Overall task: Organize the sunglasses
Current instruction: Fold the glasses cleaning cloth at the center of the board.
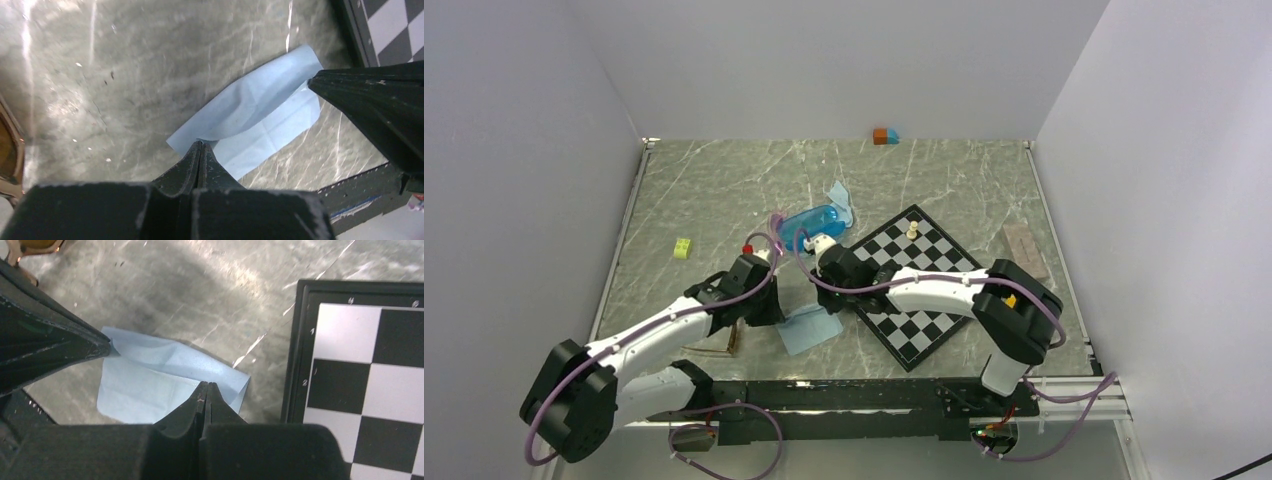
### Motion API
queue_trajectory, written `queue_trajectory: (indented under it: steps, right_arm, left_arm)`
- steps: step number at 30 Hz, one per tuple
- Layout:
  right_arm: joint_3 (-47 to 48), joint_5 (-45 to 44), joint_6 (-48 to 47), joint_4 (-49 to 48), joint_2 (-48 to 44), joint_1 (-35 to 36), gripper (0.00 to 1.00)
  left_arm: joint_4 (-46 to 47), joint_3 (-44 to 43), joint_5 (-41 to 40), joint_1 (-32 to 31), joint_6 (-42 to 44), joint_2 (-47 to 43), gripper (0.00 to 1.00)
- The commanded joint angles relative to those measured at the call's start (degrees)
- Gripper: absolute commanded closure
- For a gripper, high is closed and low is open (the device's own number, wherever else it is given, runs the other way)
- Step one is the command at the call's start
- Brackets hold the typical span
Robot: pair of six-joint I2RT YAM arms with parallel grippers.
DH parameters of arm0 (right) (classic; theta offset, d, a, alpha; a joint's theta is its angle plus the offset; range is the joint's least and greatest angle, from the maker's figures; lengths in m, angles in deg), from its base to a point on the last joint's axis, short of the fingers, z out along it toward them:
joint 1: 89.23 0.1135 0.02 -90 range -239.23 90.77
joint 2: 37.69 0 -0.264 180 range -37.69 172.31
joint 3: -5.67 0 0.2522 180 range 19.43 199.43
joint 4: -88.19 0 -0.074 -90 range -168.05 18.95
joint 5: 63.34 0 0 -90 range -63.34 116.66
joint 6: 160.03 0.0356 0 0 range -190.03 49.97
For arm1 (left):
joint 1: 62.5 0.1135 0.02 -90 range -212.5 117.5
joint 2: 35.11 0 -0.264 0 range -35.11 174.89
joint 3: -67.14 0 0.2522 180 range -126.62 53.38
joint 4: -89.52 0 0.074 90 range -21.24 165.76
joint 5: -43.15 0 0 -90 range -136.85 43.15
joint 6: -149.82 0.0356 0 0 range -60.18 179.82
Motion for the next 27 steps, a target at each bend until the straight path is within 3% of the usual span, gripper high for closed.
queue_trajectory:
  steps: [1,15,27]
  right_arm:
    - [-2.63,3.03,0.62,-1.78,-4.33,0.60,1.00]
    - [-6.11,5.34,0.84,0.31,-8.05,0.96,1.00]
    - [-8.30,4.76,1.80,-0.64,-8.14,0.97,1.00]
  left_arm:
    - [2.60,2.66,1.63,-2.70,0.45,-3.30,1.00]
    - [0.50,1.56,-0.07,-11.11,-0.89,-2.77,1.00]
    - [-0.62,-0.63,-1.53,-13.96,-1.52,1.79,1.00]
